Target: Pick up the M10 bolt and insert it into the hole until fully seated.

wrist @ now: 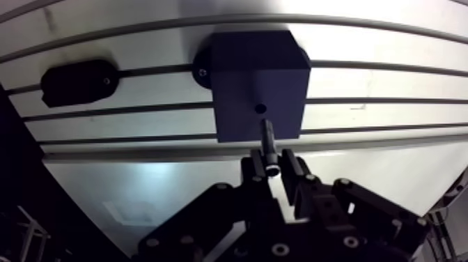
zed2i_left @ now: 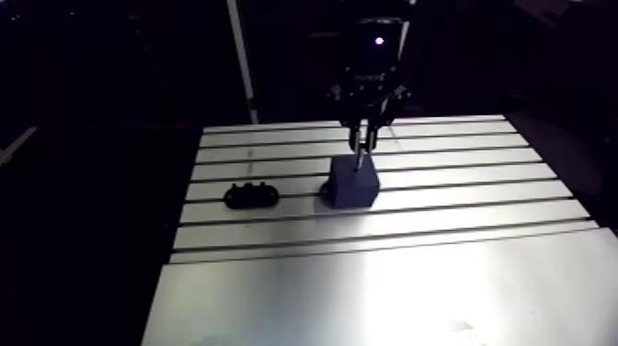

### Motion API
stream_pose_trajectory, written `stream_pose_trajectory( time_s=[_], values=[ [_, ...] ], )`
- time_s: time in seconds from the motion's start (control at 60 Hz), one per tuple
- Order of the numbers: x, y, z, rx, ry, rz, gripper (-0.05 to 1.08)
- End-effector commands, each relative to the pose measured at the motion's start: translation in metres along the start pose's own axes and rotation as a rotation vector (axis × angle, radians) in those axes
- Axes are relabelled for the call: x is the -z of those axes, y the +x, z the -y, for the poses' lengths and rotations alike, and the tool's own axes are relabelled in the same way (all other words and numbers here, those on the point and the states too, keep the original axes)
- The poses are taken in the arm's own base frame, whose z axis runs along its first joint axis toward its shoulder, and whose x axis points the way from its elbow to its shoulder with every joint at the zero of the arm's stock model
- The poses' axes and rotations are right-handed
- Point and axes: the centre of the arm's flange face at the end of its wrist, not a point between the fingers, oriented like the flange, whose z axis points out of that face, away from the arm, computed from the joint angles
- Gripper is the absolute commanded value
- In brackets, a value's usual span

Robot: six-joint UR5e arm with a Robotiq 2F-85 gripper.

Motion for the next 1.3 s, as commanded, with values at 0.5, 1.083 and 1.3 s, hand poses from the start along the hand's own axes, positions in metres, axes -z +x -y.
stream_pose_trajectory(
  time_s=[0.5, 1.083, 1.3],
  values=[
    [-0.0055, 0.0024, 0.0004, 0.0, 0.003, 0.009, 1.08],
    [-0.0093, 0.0063, 0.0005, 0.001, 0.005, 0.015, 1.08],
    [-0.0086, 0.0069, 0.0013, 0.002, 0.005, 0.013, 1.08]
  ],
)
